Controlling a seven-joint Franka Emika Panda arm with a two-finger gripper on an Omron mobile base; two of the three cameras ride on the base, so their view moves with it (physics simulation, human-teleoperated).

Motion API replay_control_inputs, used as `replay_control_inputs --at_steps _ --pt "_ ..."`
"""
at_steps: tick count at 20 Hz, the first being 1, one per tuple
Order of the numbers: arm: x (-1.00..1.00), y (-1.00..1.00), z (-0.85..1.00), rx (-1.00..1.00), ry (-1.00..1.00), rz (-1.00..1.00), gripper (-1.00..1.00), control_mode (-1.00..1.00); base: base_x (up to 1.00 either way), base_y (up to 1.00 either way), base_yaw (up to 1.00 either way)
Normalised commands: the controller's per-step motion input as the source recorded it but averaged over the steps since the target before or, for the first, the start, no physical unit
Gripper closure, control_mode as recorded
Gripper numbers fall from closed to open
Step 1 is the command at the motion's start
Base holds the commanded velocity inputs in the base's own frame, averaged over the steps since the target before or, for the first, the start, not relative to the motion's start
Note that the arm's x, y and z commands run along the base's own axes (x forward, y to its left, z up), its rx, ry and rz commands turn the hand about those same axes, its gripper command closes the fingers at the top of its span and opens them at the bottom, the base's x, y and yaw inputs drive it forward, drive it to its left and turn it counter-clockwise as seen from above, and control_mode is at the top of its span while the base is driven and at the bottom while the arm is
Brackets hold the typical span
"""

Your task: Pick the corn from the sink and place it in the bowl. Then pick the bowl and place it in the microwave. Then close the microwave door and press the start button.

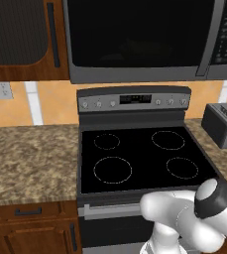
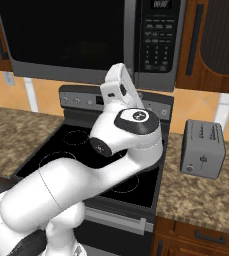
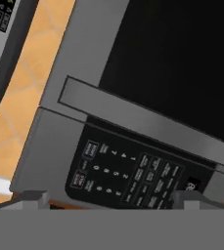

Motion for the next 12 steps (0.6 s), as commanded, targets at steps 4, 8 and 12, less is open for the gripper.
replay_control_inputs --at_steps 4,8,12 --pt "0.01 -0.01 -0.05 0.08 0.02 0.00 -1.00 -1.00 0.00 0.00 0.00" --pt "-0.36 -0.09 0.00 0.03 -0.09 0.00 -1.00 -1.00 0.00 0.00 0.00" --pt "-0.60 0.00 0.00 0.00 -0.11 0.00 -1.00 -1.00 0.00 0.00 0.00"
